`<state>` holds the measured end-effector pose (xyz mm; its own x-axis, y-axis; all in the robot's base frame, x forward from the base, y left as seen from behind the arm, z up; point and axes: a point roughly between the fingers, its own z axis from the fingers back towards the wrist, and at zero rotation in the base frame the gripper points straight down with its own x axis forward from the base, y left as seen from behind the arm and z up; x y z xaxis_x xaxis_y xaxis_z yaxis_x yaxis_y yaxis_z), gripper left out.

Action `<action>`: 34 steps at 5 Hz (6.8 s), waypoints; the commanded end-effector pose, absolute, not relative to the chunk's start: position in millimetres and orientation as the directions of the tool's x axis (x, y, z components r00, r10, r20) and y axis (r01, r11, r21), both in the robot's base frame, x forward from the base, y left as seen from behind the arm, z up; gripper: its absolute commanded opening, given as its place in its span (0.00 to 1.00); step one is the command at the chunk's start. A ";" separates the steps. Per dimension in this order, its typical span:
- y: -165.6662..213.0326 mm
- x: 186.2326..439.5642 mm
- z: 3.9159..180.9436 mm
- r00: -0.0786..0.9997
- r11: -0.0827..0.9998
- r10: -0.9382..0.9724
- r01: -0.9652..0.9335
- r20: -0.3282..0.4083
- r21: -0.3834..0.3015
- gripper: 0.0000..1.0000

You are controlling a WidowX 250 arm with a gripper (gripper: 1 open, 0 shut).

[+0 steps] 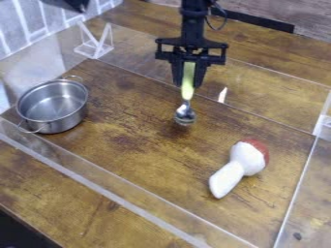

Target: Move the green spoon to the right

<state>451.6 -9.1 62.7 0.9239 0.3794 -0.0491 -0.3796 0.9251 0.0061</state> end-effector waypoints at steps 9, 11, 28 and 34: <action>-101.8 456.5 76.0 0.966 0.967 0.253 -0.254 0.052 0.019 0.00; -117.0 454.1 70.6 0.947 0.948 0.316 -0.318 0.052 0.027 0.00; -91.9 453.5 122.9 0.963 0.959 0.266 -0.268 -0.033 -0.088 1.00; -115.0 457.1 108.1 0.973 0.966 0.228 -0.232 -0.044 -0.116 0.00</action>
